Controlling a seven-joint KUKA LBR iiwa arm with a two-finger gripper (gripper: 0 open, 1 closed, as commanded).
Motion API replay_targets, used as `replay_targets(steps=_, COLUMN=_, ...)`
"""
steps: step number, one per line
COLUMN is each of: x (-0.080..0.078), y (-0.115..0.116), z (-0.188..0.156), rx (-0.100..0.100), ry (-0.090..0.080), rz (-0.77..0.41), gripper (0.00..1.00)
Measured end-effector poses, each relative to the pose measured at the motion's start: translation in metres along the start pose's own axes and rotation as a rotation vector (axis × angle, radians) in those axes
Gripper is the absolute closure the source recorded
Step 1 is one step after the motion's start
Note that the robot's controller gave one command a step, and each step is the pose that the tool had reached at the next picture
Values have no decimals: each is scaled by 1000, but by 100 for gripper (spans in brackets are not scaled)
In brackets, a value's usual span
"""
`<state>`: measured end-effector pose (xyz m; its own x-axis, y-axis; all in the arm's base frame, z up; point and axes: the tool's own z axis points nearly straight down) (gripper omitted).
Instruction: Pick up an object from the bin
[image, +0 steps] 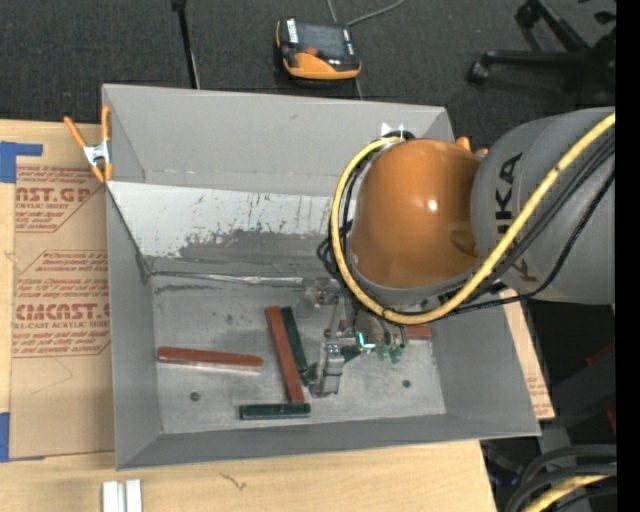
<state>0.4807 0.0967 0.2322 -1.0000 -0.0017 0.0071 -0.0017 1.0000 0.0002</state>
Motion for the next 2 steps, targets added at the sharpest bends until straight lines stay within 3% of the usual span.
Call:
replay_targets(steps=1, x=-2, y=-1, z=-4, rx=-1, ry=-8, rz=2, gripper=0)
replay_targets(steps=2, x=-31, y=40, z=75, rx=-3, ry=-13, rz=65, gripper=0)
